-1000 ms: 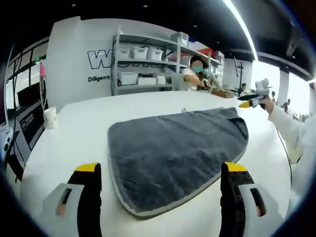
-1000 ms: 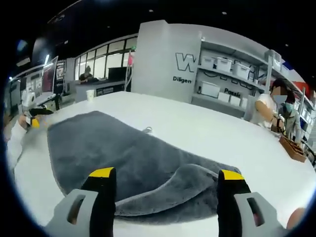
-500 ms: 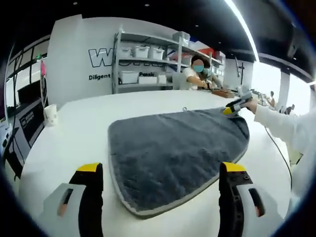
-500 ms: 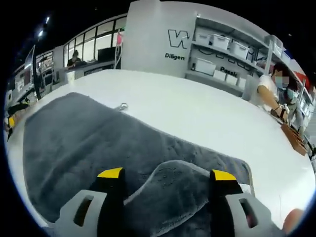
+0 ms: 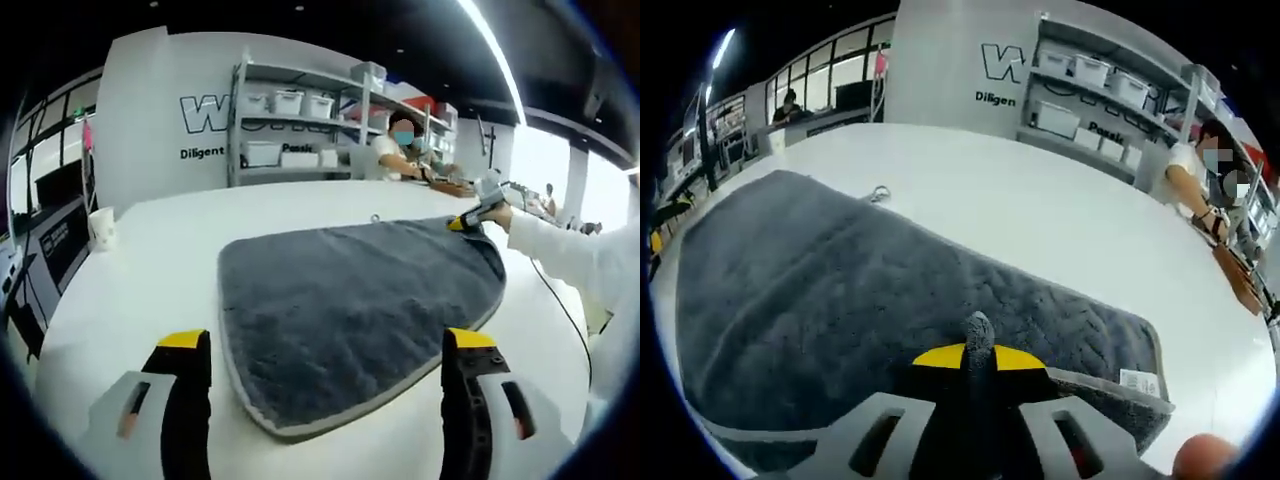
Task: Open the folded towel by lifting each exposed corner and separating the folded layers until the towel lies flat within the target outline without major curled edges
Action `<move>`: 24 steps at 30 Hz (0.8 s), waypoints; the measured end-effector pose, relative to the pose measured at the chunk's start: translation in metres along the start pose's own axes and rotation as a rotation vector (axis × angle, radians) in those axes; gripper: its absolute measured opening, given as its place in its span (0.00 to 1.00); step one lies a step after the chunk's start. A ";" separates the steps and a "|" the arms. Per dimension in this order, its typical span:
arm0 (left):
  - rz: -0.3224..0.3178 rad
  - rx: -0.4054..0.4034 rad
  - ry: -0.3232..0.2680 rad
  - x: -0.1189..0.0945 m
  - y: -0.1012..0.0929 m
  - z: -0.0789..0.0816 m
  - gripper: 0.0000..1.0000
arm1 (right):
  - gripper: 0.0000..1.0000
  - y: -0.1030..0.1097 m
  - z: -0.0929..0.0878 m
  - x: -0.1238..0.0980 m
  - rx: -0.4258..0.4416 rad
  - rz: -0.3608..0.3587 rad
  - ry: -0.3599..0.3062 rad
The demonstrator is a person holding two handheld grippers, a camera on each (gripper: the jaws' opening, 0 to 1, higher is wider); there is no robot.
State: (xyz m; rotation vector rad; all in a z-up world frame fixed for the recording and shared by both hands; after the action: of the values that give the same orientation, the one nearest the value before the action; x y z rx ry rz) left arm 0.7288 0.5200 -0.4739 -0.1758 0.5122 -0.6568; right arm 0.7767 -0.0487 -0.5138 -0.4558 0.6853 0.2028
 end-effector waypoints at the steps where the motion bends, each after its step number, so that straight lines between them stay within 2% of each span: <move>1: -0.002 0.000 -0.001 0.000 -0.001 -0.001 0.93 | 0.02 -0.001 0.000 0.000 0.002 0.002 0.000; 5: 0.000 0.001 0.000 0.000 -0.001 -0.001 0.93 | 0.00 0.003 -0.004 -0.018 0.024 -0.014 -0.030; 7: 0.002 0.000 0.001 0.000 0.000 -0.001 0.92 | 0.00 -0.002 -0.003 -0.023 0.023 -0.025 -0.047; 9: 0.001 -0.001 0.000 0.000 0.001 -0.001 0.92 | 0.00 0.003 -0.004 -0.037 0.026 -0.030 -0.064; 13: 0.000 -0.002 0.000 0.000 0.001 -0.001 0.92 | 0.00 0.001 -0.010 -0.059 0.024 -0.055 -0.096; 15: 0.000 -0.001 -0.001 0.000 0.001 0.000 0.92 | 0.00 -0.007 -0.015 -0.069 0.023 -0.072 -0.112; 20: -0.001 0.002 -0.004 0.000 0.000 0.000 0.91 | 0.00 -0.015 -0.036 -0.098 0.061 -0.098 -0.141; 24: 0.002 0.003 -0.003 -0.001 0.001 0.000 0.91 | 0.00 -0.011 -0.056 -0.118 0.106 -0.114 -0.153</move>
State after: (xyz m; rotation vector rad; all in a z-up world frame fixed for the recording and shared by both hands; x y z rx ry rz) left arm 0.7289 0.5208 -0.4737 -0.1732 0.5080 -0.6555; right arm 0.6590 -0.0889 -0.4718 -0.3724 0.5162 0.0917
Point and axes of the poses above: the point that each gripper's makers call its tool centre point, and the gripper's own axes: x roughly forward along the fingers, y roughly to its left, z roughly out of its top, the point moved 7 cm from there along -x, roughly backward along the fingers, and after that the axes turned 15 degrees about -x, right-handed, at the moved point
